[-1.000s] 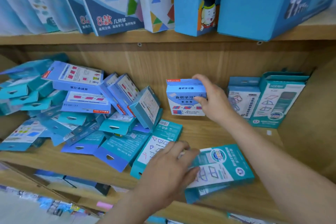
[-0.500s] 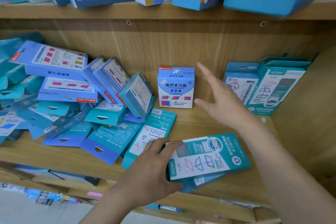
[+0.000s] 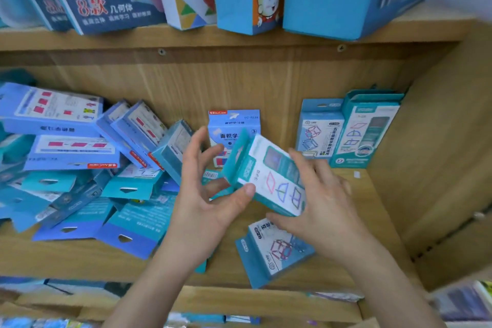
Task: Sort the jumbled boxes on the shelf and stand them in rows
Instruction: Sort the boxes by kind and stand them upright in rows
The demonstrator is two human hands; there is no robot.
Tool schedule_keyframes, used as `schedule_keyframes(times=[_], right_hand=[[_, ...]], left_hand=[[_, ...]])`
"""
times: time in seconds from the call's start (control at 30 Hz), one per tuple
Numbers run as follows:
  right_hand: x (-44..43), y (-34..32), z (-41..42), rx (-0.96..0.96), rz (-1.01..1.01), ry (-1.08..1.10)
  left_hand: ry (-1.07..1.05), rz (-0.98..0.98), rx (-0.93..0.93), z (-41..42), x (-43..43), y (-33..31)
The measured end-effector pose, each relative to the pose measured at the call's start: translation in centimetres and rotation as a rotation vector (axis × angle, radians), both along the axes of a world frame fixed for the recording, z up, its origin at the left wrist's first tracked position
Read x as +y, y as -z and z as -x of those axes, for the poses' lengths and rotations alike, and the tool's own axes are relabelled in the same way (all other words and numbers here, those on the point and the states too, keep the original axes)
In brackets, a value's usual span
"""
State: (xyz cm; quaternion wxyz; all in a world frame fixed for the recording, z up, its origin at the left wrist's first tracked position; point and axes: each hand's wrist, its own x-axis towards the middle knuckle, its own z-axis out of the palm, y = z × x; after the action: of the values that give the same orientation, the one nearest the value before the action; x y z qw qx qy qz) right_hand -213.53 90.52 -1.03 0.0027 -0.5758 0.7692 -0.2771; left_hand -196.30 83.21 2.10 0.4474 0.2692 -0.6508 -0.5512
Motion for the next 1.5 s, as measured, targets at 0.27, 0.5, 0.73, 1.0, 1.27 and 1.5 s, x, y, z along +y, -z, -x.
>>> schedule_keyframes(times=[0.27, 0.5, 0.73, 1.0, 1.27, 1.5], right_hand=[[2.2, 0.2, -1.5, -0.255, -0.027, 0.004], [3.6, 0.0, 0.0, -0.468, 0.076, -0.024], [4.6, 0.4, 1.1, -0.749, 0.256, 0.037], [6.0, 3.0, 4.1, -0.619, 0.273, 0.236], [5.8, 3.2, 6.6, -0.63, 0.275, 0.354], [3.3, 2.6, 8.5, -0.856, 0.238, 0.345]], left_hand=[[-0.017, -0.299, 0.101, 2.9, 2.4, 0.2], [-0.065, -0.347, 0.113, 4.9, 1.8, 0.1], [0.137, -0.253, -0.253, 6.6, 1.7, 0.6], [0.049, 0.138, -0.457, 11.7, -0.4, 0.5], [0.063, 0.478, -0.7, 21.3, -1.9, 3.0], [-0.007, 0.571, -0.848, 23.5, -3.0, 3.7]])
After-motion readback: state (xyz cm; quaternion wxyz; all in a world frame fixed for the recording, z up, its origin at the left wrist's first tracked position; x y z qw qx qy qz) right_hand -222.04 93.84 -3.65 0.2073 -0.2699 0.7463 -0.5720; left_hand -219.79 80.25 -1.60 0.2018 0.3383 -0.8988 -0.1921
